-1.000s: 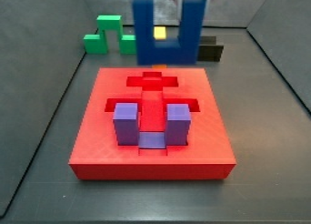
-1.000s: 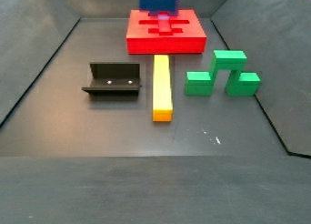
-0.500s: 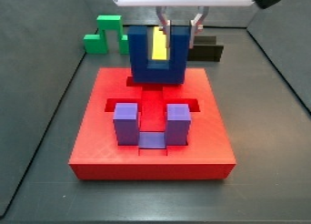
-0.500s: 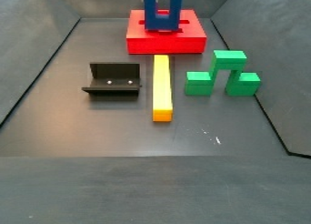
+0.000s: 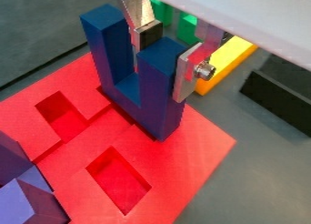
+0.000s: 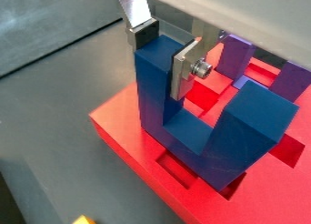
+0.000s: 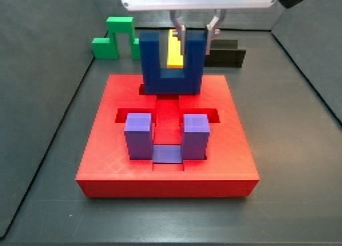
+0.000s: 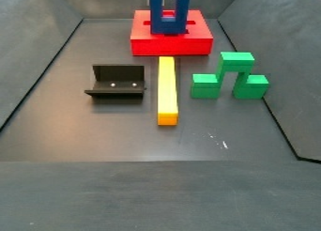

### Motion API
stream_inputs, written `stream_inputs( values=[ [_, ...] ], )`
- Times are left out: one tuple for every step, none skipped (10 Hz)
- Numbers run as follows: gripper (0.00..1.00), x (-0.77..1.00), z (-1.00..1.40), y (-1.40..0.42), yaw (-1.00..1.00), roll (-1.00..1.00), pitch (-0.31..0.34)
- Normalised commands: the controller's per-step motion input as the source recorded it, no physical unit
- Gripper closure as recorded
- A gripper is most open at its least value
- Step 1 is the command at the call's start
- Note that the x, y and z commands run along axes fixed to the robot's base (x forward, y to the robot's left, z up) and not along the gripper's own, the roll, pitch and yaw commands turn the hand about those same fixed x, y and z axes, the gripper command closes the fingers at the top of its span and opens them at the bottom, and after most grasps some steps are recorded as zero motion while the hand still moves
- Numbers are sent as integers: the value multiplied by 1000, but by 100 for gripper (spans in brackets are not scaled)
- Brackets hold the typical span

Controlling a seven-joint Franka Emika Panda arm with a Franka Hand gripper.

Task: Pick up the blue object. Move up. Place the blue object on the fixture. Regrasp the blue object. Move to above the board. Insert the blue object.
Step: Insert the blue object.

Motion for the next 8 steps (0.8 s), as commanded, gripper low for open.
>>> stream_inputs(
  values=[
    [100,-340,-17,0,31,-57,-61],
    [100,-334,-51,0,0,-34,-67],
    [100,-223,-103,0,-66,0,-43],
    [100,-103,-149,0,-163,0,-34],
    [100,57,-217,-46,-251,77,0],
    [100,123,-229,-66,-286,110,0],
    [100,26,-274,0,-209,126,0],
    [100,0,-574,0,-77,94,-3]
  ],
)
